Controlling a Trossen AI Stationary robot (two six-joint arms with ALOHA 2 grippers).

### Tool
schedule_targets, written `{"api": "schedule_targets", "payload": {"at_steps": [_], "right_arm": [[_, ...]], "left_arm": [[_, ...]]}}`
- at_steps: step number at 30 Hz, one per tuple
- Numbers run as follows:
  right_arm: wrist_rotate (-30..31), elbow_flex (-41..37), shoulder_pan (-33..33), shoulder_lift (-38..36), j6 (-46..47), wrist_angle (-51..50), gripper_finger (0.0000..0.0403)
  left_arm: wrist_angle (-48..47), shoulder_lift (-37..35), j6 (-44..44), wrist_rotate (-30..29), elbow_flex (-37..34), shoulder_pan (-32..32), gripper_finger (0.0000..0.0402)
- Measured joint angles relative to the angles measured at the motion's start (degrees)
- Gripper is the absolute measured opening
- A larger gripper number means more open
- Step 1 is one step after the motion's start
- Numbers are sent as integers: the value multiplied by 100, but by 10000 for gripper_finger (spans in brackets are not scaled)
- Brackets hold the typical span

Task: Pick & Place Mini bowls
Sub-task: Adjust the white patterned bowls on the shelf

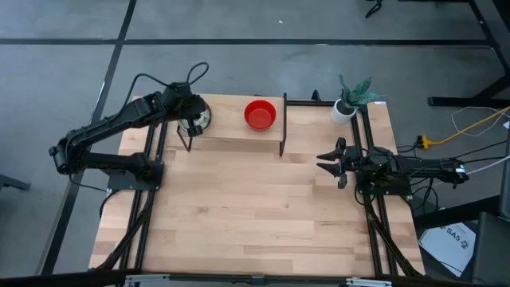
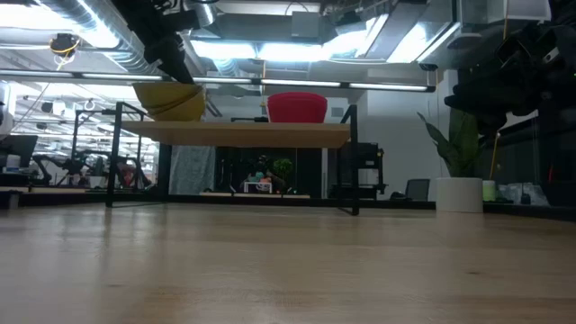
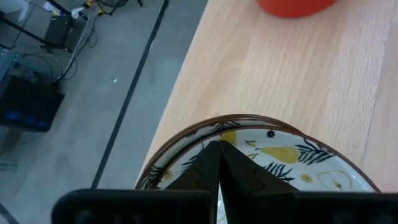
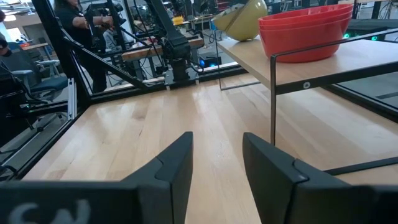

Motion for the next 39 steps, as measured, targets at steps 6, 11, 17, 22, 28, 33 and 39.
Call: {"api": "schedule_targets", "payload": {"at_steps": [6, 11, 17, 22, 28, 33, 39], "right_arm": [[0, 0, 1, 0, 0, 0, 140], [-2, 0, 0, 0, 1, 0, 140], [0, 0, -1, 0, 0, 0, 140], [-2, 1, 0, 0, 1, 1, 140], [-2, 0, -1, 0, 2, 0, 140], [-2, 0, -1, 0, 1, 0, 140], [-2, 0, -1, 0, 2, 0, 140]], "left_arm": [[2, 0, 0, 79, 0, 102, 2], [4, 0, 0, 288, 0, 171, 2], [180, 124, 0, 355, 0, 171, 2], [203, 151, 0, 350, 0, 171, 2], [144, 136, -2, 347, 0, 171, 3], [78, 133, -2, 347, 0, 169, 2], [57, 128, -2, 345, 0, 171, 2]]}}
